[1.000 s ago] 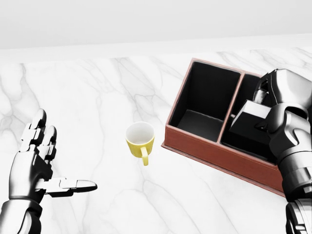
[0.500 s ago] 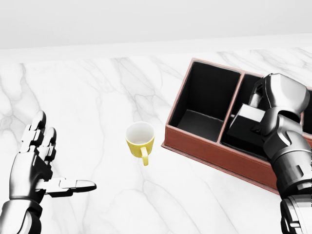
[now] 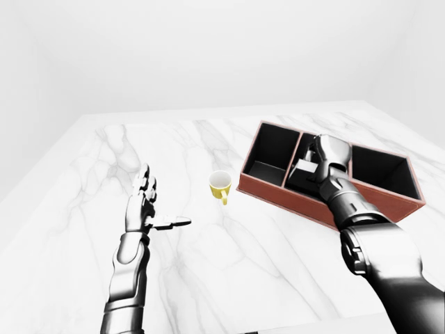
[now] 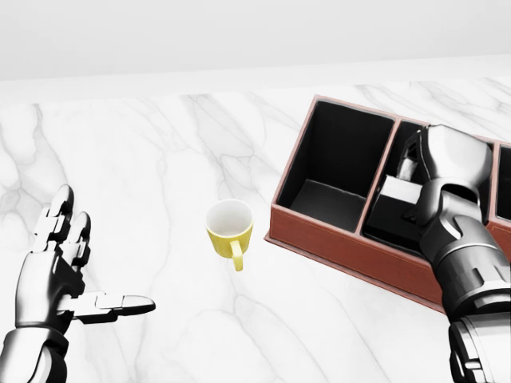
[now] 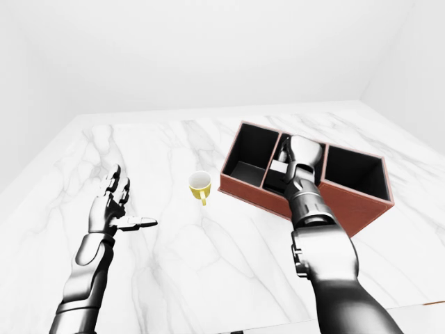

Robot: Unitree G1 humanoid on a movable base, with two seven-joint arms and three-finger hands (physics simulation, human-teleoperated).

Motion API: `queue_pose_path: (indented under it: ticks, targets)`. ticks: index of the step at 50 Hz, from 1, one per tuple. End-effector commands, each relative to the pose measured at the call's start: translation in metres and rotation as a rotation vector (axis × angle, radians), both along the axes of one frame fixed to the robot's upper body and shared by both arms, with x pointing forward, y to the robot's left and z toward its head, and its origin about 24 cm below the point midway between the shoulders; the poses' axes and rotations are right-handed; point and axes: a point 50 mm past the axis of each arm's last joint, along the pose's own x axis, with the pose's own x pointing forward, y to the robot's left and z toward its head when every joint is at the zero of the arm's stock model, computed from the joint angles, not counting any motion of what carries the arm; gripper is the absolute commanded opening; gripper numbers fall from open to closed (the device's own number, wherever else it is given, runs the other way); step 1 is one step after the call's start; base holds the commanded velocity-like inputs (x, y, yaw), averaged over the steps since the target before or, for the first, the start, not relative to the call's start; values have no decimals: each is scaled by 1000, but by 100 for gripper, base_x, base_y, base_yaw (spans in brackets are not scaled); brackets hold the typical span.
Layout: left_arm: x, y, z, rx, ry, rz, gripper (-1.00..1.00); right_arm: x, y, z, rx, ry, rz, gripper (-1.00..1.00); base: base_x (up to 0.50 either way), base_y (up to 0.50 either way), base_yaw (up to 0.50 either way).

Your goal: Pick up the book and place it in the caddy.

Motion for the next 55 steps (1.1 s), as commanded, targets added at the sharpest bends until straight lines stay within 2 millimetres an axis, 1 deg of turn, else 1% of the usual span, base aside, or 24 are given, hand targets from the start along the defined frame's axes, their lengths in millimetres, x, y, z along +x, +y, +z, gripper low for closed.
queue_pose_path:
  ticks: [1, 28, 29, 30, 46, 55]
  targets:
    - [-1, 1, 0, -3, -1, 2, 100, 2, 2, 5, -40, -24, 7, -100, 0, 0, 0]
    - [0, 2, -1, -5, -1, 4, 100, 0, 1, 2, -44, -31, -6, -100, 0, 0, 0]
    - [0, 2, -1, -6, -1, 4, 100, 0, 1, 4, -49, -45, -7, 16, 0, 0, 0]
    - [0, 2, -1, -6, -1, 5, 100, 0, 1, 3, -49, -44, -7, 100, 0, 0, 0]
    - [0, 2, -1, -6, -2, 6, 100, 4, 12, 8, -51, -56, 27, 100, 0, 0, 0]
    - [0, 2, 1, -6, -4, 6, 100, 10, 25, 19, -69, -87, 73, 100, 0, 0, 0]
